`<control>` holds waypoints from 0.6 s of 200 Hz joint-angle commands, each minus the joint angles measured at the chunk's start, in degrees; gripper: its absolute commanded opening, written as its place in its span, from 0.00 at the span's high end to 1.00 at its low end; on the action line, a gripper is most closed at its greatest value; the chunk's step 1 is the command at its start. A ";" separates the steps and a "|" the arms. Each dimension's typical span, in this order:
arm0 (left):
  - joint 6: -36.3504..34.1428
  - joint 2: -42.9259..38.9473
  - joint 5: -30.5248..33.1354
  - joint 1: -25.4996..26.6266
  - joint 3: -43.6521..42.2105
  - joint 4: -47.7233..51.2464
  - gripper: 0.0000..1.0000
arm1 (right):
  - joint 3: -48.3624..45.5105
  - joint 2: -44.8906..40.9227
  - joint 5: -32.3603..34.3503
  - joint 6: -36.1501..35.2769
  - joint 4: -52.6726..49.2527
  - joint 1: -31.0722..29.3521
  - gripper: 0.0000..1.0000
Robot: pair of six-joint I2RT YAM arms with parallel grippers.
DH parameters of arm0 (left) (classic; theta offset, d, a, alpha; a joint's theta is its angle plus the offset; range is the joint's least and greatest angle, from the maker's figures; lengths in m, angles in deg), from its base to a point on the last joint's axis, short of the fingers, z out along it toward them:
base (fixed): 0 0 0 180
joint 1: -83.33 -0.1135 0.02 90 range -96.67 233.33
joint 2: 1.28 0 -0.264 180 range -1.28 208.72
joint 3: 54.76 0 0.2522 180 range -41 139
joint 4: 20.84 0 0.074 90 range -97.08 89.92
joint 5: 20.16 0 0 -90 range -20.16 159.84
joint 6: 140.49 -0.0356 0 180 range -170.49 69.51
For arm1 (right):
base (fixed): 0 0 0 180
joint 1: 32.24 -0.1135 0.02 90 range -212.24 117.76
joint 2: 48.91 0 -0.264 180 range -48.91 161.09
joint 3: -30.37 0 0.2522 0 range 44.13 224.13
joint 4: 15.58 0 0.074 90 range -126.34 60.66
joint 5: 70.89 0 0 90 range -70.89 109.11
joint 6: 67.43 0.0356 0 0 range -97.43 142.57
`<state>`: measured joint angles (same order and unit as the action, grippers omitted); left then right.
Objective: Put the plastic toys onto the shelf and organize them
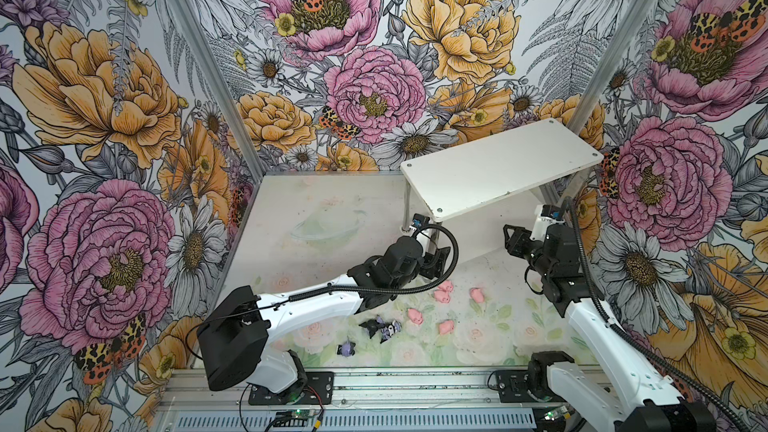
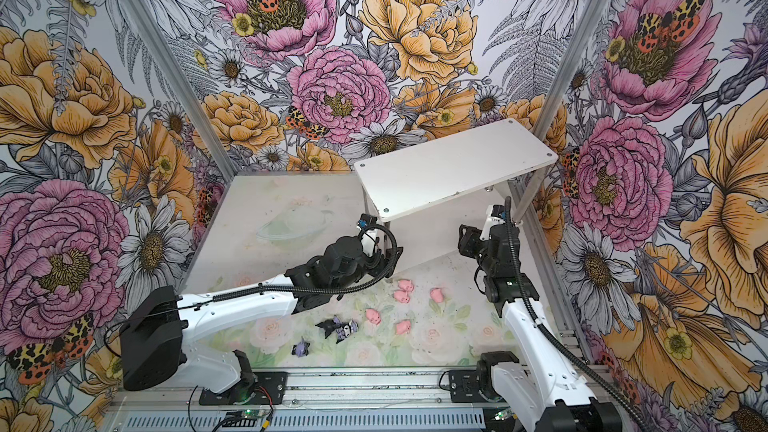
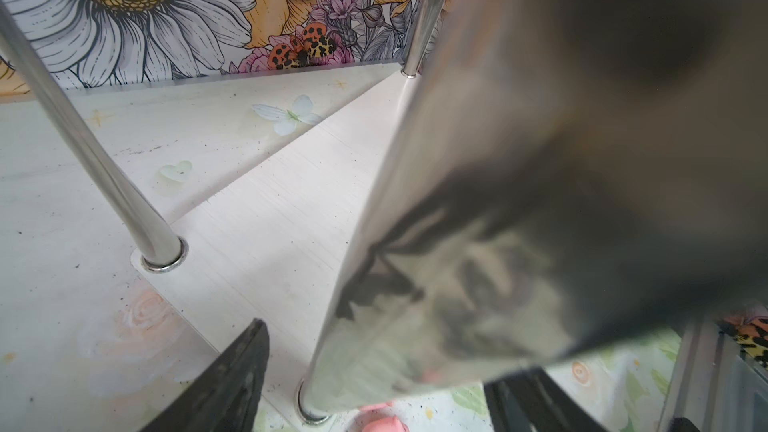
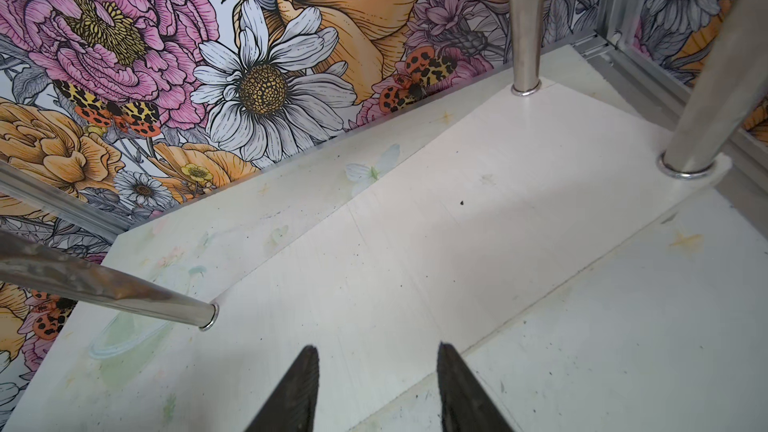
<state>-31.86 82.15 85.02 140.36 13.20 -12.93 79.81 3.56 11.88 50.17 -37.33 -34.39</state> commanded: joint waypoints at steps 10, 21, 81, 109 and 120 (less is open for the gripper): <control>-1.43 0.00 1.15 -3.49 1.94 -3.97 0.38 | -0.34 -1.22 0.01 -0.10 0.07 0.46 0.52; -1.08 0.05 1.34 -5.24 1.97 -4.05 0.49 | -0.43 -1.80 0.28 -0.30 0.00 0.53 0.52; -1.14 0.42 2.19 -16.01 3.74 -1.32 0.94 | 1.59 -3.64 -3.52 -3.65 -2.39 0.52 0.51; -0.98 -1.35 2.64 -23.21 2.62 -0.79 0.98 | 1.60 -5.16 -1.24 -4.19 -4.67 0.57 0.51; -0.95 -2.47 3.14 -26.17 1.95 -0.60 0.99 | 1.26 -5.77 1.08 -4.20 -5.33 0.57 0.51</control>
<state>-34.39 83.84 82.24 121.98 15.21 -14.61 79.84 -0.11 10.16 47.35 -40.46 -34.02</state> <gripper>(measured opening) 0.153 0.486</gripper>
